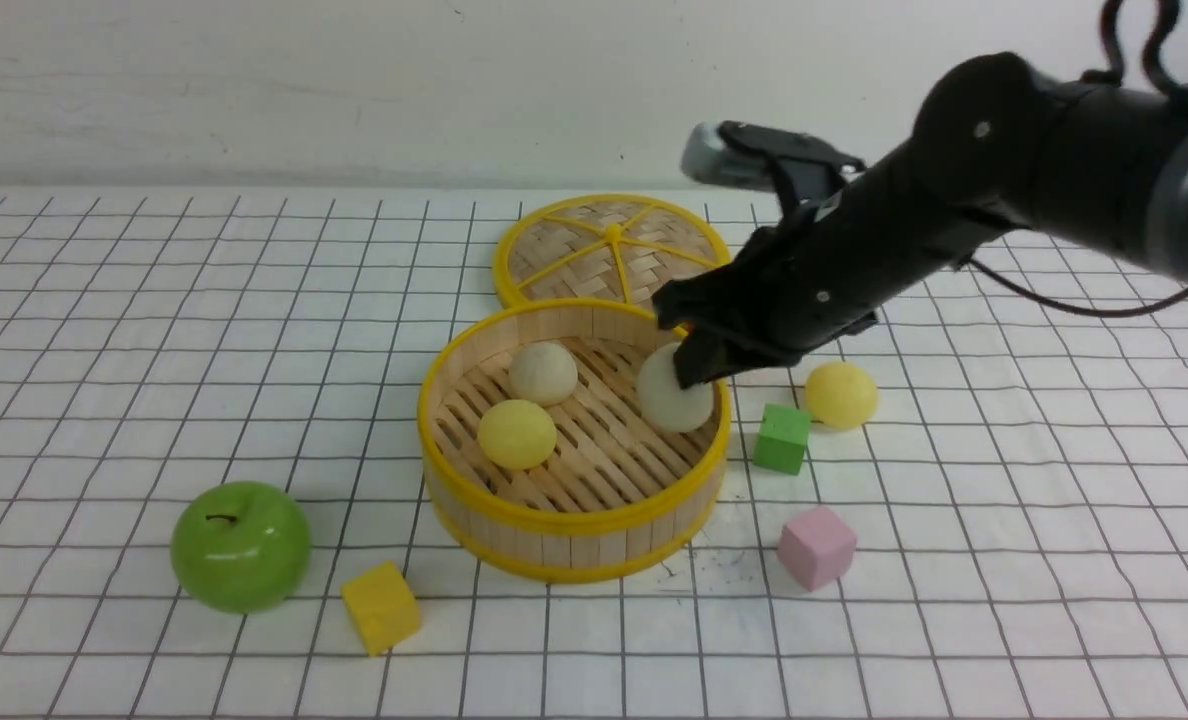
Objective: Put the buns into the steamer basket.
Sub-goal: Use the right arm to put the steamed stuffed bun into the steamer, then use the right arm to grab a steamed stuffed bun
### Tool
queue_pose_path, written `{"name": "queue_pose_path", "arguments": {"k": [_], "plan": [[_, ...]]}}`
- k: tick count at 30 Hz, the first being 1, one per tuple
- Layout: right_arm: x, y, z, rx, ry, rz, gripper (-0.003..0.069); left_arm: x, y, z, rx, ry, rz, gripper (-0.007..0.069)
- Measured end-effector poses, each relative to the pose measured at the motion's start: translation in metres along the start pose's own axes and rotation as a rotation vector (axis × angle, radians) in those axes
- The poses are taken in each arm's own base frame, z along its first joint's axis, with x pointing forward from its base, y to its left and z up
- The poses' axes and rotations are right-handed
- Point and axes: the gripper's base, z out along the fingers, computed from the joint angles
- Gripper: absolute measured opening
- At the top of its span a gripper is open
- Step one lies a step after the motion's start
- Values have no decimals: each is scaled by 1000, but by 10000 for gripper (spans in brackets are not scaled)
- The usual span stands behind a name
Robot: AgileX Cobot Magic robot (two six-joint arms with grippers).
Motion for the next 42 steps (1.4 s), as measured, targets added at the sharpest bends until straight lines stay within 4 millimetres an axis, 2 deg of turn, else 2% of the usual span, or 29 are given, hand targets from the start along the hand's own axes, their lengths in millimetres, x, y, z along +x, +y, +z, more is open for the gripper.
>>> {"name": "queue_pose_path", "arguments": {"k": [4,8,14,18,20,25,29,31,34,37,38,40,42], "plan": [[5,8,24,3,4,-34,4,0,0,0,0,0,0,120],[8,3,44,27,0,-45,13,0,0,0,0,0,0,125],[12,-6,57,68,18,-80,40,0,0,0,0,0,0,128],[14,-8,61,79,27,-91,91,0,0,0,0,0,0,128],[13,-8,60,80,24,-93,146,0,0,0,0,0,0,128],[7,-2,45,75,-11,-106,311,0,0,0,0,0,0,130],[-3,5,15,95,-74,-158,416,0,0,0,0,0,0,134],[-9,1,-3,138,-106,-205,447,0,0,0,0,0,0,136],[-14,-11,-20,214,-115,-263,456,0,0,0,0,0,0,139],[-15,-35,-30,307,-79,-298,457,0,0,0,0,0,0,143],[-15,-37,-30,312,-78,-299,457,0,0,0,0,0,0,144],[-15,-61,-34,364,-52,-253,458,0,0,0,0,0,0,144],[-15,-72,-36,381,-54,-202,458,0,0,0,0,0,0,144]]}}
